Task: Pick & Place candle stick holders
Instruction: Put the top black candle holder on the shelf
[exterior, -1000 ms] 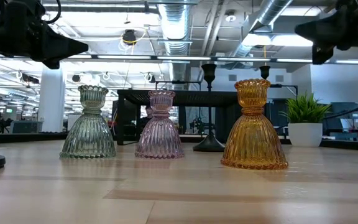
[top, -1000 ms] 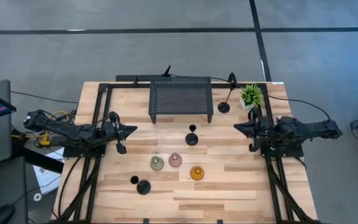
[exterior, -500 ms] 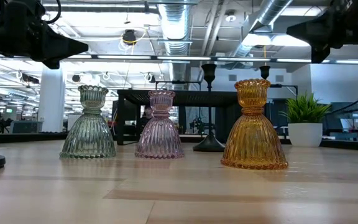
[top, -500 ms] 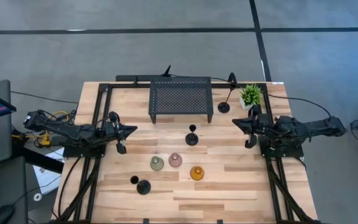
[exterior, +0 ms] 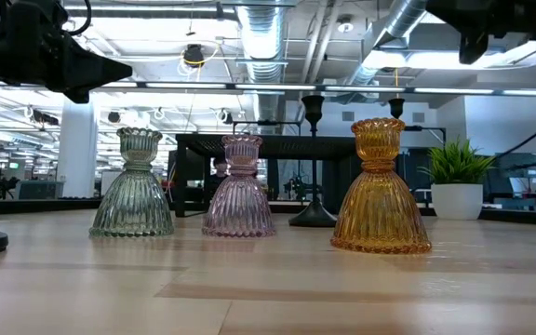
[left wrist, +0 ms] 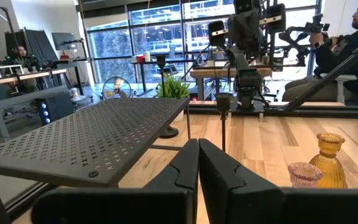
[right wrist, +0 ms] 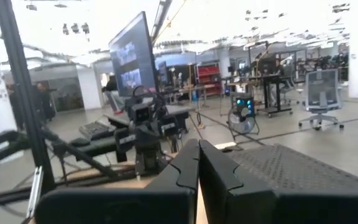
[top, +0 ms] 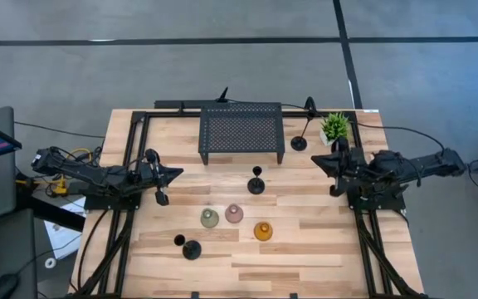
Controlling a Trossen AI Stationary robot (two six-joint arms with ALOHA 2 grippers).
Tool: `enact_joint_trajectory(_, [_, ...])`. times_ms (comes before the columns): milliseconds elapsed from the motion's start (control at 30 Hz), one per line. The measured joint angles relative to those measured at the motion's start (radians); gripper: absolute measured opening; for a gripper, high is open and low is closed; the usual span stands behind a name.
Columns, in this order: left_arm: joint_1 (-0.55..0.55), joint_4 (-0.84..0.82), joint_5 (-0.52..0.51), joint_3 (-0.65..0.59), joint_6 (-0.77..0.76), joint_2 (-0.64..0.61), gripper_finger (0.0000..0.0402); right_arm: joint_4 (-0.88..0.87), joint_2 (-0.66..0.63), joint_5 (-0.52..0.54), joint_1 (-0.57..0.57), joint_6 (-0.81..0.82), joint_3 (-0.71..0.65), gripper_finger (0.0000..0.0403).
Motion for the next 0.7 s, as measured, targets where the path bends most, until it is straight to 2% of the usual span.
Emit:
enact_joint_trajectory(167, [0.0,0.001,0.0,0.0,-0.012,0.0,0.0011,-0.007,0.034,0.0,0.011,0.001,0.002,0.0])
enact_joint_trajectory(433, [0.0,0.005,0.0,0.0,-0.143,0.013,0.0011,-0.007,0.105,0.0,0.011,0.041,0.002,0.0])
enact_joint_trajectory(567, [0.0,0.005,0.0,0.0,-0.144,0.049,0.0011,-0.026,0.146,-0.001,0.011,0.088,0.002,0.0])
enact_joint_trajectory(700, [0.0,0.011,0.0,0.0,-0.144,0.088,0.0011,-0.042,0.181,0.001,0.008,0.044,0.002,0.0])
